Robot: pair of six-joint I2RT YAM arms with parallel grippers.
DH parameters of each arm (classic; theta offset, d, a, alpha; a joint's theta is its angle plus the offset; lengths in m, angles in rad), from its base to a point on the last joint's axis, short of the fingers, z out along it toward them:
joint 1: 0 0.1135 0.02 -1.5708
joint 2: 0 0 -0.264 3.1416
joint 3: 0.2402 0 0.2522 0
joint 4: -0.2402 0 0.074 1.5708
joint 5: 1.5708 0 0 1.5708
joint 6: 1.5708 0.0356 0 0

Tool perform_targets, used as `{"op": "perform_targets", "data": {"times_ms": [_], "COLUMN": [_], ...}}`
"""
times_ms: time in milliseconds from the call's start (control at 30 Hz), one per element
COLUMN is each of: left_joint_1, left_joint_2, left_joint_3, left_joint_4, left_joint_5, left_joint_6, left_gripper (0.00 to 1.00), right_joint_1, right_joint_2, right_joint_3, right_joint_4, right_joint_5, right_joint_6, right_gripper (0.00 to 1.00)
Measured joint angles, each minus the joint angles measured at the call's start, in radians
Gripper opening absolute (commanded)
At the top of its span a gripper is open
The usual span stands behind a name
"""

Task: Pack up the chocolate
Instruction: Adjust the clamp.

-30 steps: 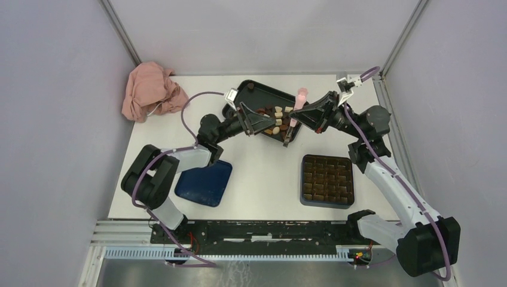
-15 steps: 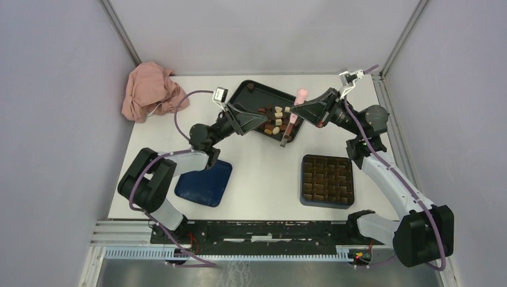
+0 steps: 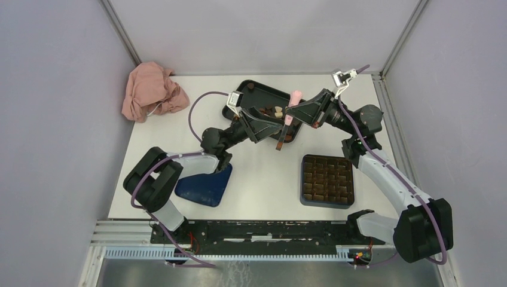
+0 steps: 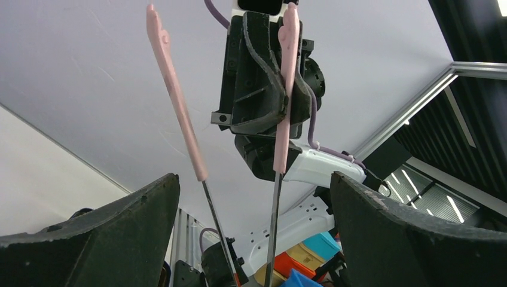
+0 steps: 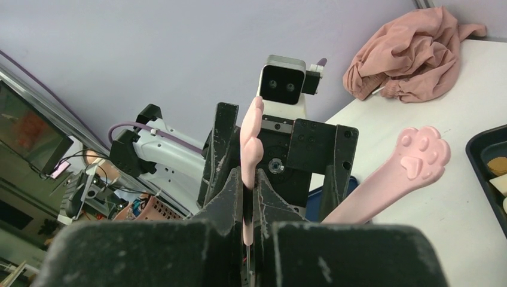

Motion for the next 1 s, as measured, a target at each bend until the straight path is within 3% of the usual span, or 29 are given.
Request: {"op": "perform_targets", "data": {"times_ms": [233,600,833,900,1000], "left_joint_1": [-0.028,-0.09,-0.096,-0.096,-0.096], "left_joint_2": [0.033,0.038,0.038,0.038,0.038], "left_joint_3": [0.039,0.032,0.019,0.019,0.019], "left_joint_4": [0.003,0.008,0.012,0.012,0.015], "left_joint_5": [-0.055,-0.195,-0.238,-0.248,-0.254], "left_joint_6": [0.006,0.061,0.078,0.079,0.082], "left_gripper": [0.97,0.8,0.74,0.66,0.64], "right_joint_1": [0.031,0.041,0.041,0.041,0.041], "right_joint_2": [0.037,0.069,0.069,0.069,0.069], "right_joint_3": [0.01,0.037,0.037,0.037,0.037], "right_joint_4": [0.016,0.043,0.045,0.045,0.044], "right_joint_5": [0.015,0.042,0.045,0.045,0.045], "right_joint_6": [0.016,0.03,0.027,0.023,0.011], "right_gripper": [0.0,0.0,0.0,0.0,0.0]}}
